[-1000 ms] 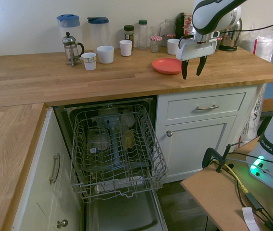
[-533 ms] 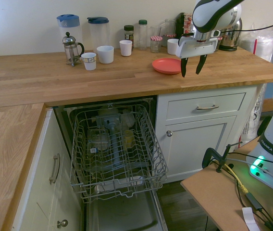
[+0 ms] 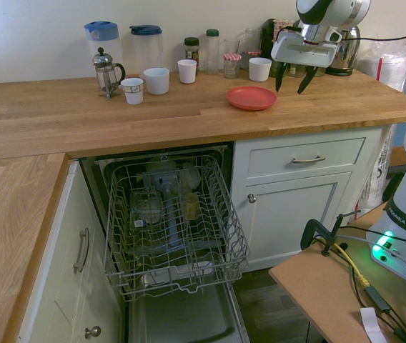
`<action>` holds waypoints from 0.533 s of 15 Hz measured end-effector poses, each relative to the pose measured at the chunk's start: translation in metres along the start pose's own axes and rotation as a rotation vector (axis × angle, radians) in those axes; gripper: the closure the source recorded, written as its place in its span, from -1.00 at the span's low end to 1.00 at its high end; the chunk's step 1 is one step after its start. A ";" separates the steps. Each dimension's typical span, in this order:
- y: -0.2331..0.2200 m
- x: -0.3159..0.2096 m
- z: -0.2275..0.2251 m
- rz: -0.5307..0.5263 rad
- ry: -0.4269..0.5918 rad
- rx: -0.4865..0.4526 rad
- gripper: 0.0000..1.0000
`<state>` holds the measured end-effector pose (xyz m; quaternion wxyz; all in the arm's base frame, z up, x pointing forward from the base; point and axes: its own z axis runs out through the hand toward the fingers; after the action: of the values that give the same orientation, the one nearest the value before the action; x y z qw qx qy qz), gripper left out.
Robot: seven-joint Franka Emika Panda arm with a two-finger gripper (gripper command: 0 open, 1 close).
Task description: Put the plate in the dishwasher
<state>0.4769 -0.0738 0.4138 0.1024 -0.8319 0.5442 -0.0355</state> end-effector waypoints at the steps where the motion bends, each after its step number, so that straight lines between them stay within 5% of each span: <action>1: -0.007 0.010 0.004 0.019 -0.019 0.014 -1.00; 8: -0.042 0.068 0.027 0.146 -0.072 0.033 -1.00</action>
<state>0.5471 -0.1162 0.3930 0.1378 -0.7889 0.5988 -0.0069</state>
